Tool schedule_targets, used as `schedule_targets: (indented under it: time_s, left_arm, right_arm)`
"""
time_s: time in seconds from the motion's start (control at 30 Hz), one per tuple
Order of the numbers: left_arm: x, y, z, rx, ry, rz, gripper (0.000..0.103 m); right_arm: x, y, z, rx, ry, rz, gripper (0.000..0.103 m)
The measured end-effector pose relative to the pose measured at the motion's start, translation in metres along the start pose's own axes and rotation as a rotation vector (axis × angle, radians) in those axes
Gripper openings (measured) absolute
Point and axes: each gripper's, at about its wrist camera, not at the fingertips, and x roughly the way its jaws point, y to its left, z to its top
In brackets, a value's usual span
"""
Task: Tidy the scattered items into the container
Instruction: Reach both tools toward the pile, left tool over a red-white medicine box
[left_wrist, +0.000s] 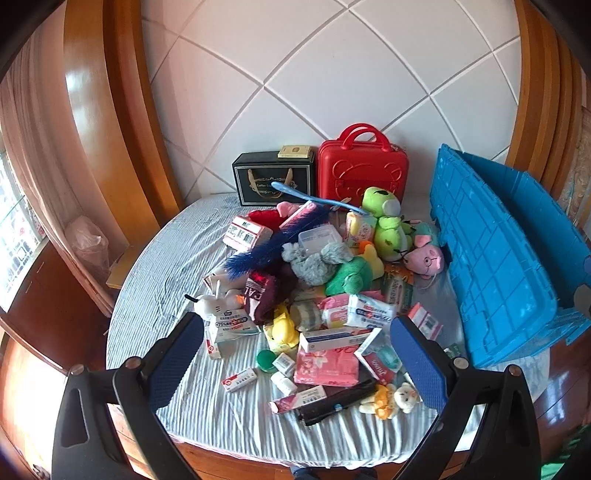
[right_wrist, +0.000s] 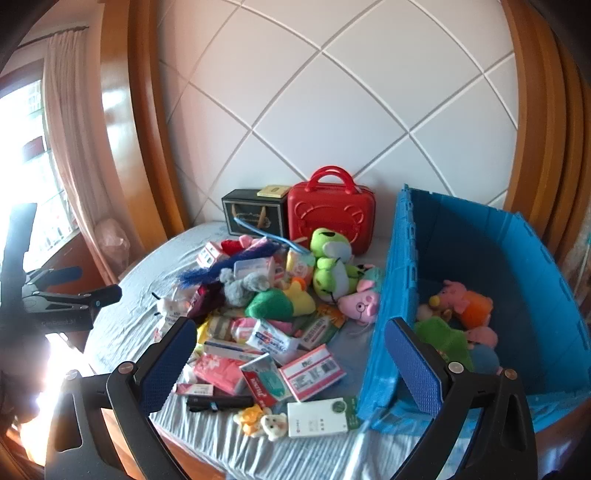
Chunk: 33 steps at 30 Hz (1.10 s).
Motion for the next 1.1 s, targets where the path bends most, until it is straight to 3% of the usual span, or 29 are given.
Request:
schedule_targets:
  time_s: [0.37, 0.63, 0.8, 0.93, 1.0, 1.03, 1.1]
  left_arm:
    - [0.135, 0.078, -0.071, 0.135, 0.12, -0.001, 0.101]
    - [0.228, 0.082, -0.134, 0.26, 0.272, -0.101, 0.088]
    - [0.274, 0.089, -0.158, 0.286, 0.346, -0.099, 0.086]
    - [0.298, 0.094, -0.172, 0.322, 0.389, -0.103, 0.076]
    - [0.296, 0.098, -0.171, 0.316, 0.367, -0.13, 0.074]
    - [0.295, 0.098, -0.17, 0.316, 0.363, -0.147, 0.07]
    - [0.29, 0.095, -0.169, 0.323, 0.361, -0.197, 0.049]
  right_arm:
    - [0.111, 0.046, -0.056, 0.002, 0.173, 0.019, 0.103]
    - [0.171, 0.035, -0.12, 0.089, 0.33, -0.074, 0.103]
    - [0.196, 0.025, -0.151, 0.15, 0.399, -0.127, 0.103]
    - [0.209, 0.021, -0.171, 0.186, 0.446, -0.154, 0.103]
    - [0.214, 0.018, -0.182, 0.21, 0.468, -0.171, 0.103]
    - [0.216, 0.016, -0.187, 0.219, 0.477, -0.184, 0.103]
    - [0.221, 0.012, -0.197, 0.235, 0.495, -0.216, 0.103]
